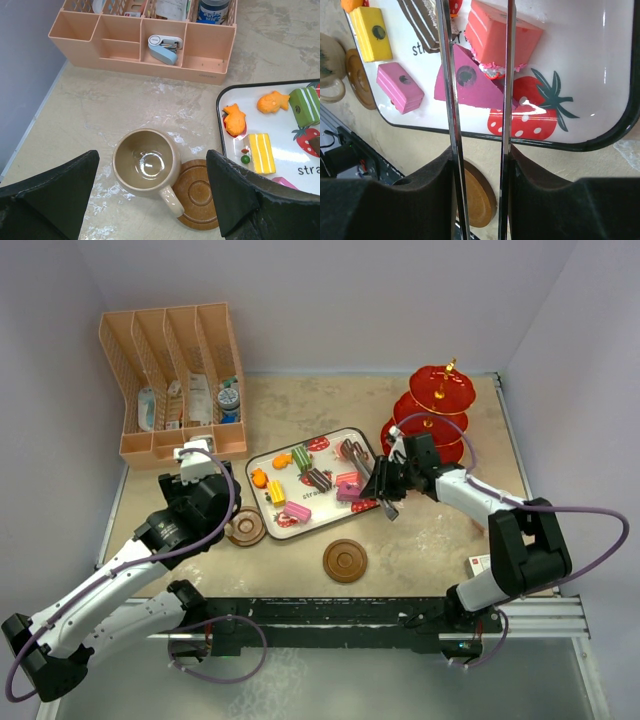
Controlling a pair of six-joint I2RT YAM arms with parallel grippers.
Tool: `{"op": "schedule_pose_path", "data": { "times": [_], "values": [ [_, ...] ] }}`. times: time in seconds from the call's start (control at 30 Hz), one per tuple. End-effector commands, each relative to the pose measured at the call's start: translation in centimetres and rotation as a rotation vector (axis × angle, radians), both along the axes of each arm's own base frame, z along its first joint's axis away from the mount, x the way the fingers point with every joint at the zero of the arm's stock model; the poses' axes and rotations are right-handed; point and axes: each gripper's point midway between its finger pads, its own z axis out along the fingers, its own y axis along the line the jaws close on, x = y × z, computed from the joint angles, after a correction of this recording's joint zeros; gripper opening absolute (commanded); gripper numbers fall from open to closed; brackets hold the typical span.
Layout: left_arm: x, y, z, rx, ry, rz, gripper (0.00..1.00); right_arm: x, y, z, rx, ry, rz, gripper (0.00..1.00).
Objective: Serve the afternoon tea
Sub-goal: Adjust the dessert on the tray.
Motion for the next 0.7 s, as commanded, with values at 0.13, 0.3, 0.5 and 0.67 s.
{"op": "schedule_pose_path", "data": {
  "times": [0.13,0.3,0.5,0.67],
  "values": [
    [0.2,-0.1,0.8,-0.012,-0.017,-0.002,0.86,1.6,-3.0,1.4,-0.129,-0.096,-0.131,0.39],
    [0.3,-0.3,0.6,-0.007,-0.01,-0.006,0.86,1.3,-3.0,1.5,-0.126,-0.095,-0.136,0.35],
    [0.3,-0.3,0.7,-0.01,-0.01,-0.007,0.86,1.0,-3.4,0.4,-0.149,-0.069,-0.142,0.34],
    [0.3,-0.3,0.6,-0.009,-0.008,-0.01,0.85,1.3,-3.3,2.7,-0.13,-0.155,-0.124,0.35]
  ]
}}
